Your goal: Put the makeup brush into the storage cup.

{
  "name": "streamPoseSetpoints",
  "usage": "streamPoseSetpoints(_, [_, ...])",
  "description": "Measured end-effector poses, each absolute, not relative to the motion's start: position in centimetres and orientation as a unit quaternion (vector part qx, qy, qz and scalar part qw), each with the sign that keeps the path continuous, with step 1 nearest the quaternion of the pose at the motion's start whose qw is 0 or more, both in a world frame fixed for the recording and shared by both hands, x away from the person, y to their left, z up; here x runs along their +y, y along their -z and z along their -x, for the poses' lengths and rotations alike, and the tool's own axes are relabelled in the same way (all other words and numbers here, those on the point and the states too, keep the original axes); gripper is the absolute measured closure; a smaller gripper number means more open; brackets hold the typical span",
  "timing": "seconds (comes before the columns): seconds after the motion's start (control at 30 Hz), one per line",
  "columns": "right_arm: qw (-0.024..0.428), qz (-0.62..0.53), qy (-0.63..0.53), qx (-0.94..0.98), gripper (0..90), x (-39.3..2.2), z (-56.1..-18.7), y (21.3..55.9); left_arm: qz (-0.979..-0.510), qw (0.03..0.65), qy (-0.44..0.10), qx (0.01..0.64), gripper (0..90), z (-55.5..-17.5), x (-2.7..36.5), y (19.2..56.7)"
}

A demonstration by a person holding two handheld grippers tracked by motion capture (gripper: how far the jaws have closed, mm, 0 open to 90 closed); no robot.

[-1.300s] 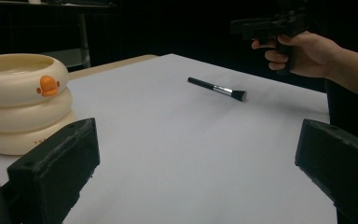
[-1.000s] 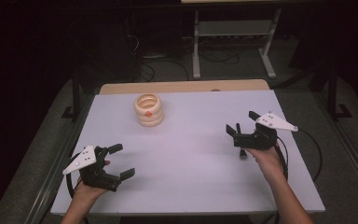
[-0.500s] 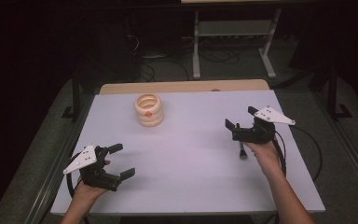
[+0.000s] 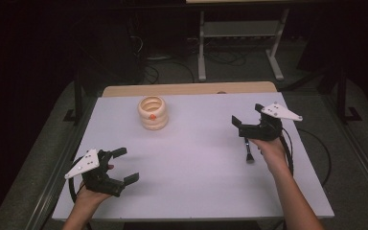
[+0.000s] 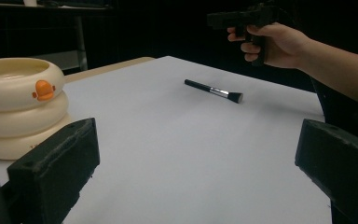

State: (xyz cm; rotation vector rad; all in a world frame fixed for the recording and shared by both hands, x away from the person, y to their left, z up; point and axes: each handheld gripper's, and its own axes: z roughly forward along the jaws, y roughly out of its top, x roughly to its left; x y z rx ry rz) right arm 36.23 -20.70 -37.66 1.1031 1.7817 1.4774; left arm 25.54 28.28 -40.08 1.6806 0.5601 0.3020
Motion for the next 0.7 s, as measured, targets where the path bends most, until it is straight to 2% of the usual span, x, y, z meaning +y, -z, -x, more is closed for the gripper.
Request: streamPoseSetpoints(0.7, [0.290,-0.425,-0.550,0.658,0.0,-20.6,-38.3,37.5,-0.730,0.623,-0.131,0.249,0.0,-25.6,28.4,40.2])
